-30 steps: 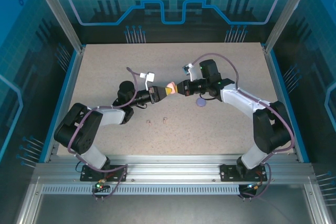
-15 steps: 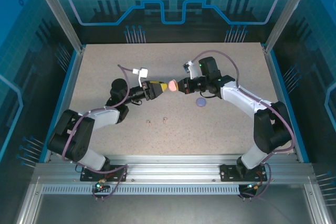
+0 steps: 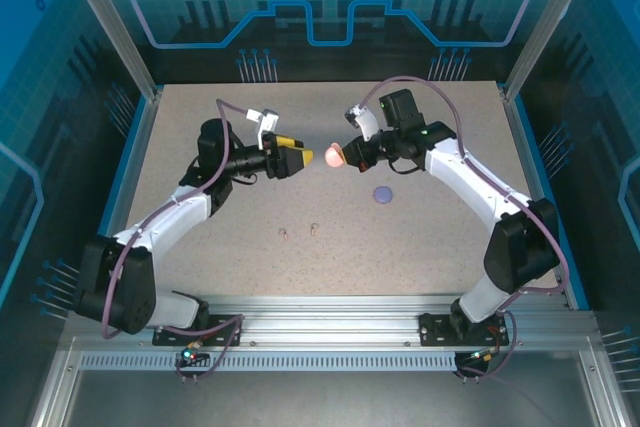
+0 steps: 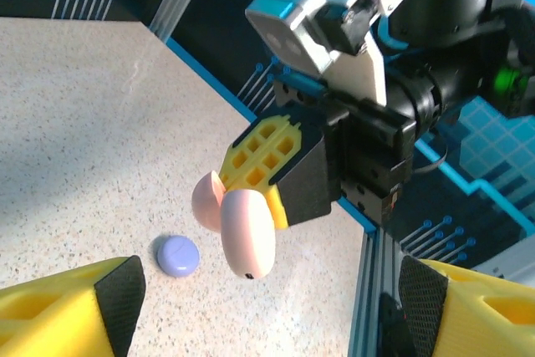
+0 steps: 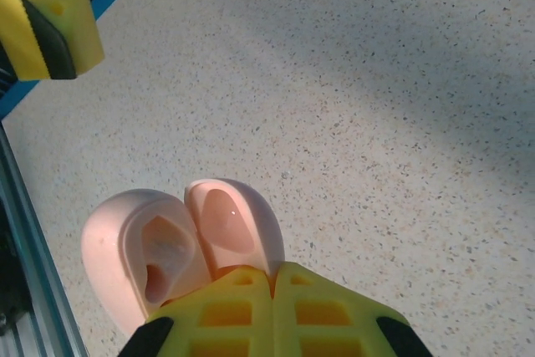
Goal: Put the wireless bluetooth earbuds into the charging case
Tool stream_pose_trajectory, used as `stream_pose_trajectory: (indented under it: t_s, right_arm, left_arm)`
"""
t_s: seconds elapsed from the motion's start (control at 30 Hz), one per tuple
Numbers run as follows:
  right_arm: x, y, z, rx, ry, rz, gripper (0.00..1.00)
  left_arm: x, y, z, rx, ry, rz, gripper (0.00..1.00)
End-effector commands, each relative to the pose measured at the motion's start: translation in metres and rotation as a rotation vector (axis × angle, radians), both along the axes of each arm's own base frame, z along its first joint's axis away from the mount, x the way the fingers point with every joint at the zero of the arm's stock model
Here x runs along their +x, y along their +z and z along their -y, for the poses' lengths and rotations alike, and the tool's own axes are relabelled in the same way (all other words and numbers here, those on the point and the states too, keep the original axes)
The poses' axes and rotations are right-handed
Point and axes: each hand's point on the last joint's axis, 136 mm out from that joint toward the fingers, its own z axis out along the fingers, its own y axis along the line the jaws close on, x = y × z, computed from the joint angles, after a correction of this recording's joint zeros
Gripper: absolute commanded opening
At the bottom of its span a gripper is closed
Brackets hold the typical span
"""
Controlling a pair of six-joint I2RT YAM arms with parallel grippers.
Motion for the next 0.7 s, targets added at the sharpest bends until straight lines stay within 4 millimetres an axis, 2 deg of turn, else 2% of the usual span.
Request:
stream_pose_trajectory:
  t_s: [0.0,0.17,0.33,0.53,0.67]
  right_arm:
    - [-0.016,0.016,0.001,-0.059,0.095,0.061,0.00]
    - [-0.023,0.023,-0.007,-0.072,0.142,0.074,0.00]
    - [-0.029,0.024,-0.022,-0.095,0.187,0.085,0.00]
    - [-0.031,0.027,-0.035,-0.121,0.225,0.104,0.00]
    - [-0.033,0.027,-0.042,-0.135,0.243,0.112,0.00]
  left_arm:
    - [-0.013,-0.005,0.002,0.068,-0.098,-0.028,0.83]
    - [-0.016,-0.001,0.005,0.099,-0.155,-0.057,0.81]
    - [-0.021,0.003,0.009,0.106,-0.207,-0.079,0.76]
    - [-0.027,-0.002,0.014,0.140,-0.248,-0.111,0.66]
    - [-0.031,-0.005,0.018,0.161,-0.277,-0.127,0.63]
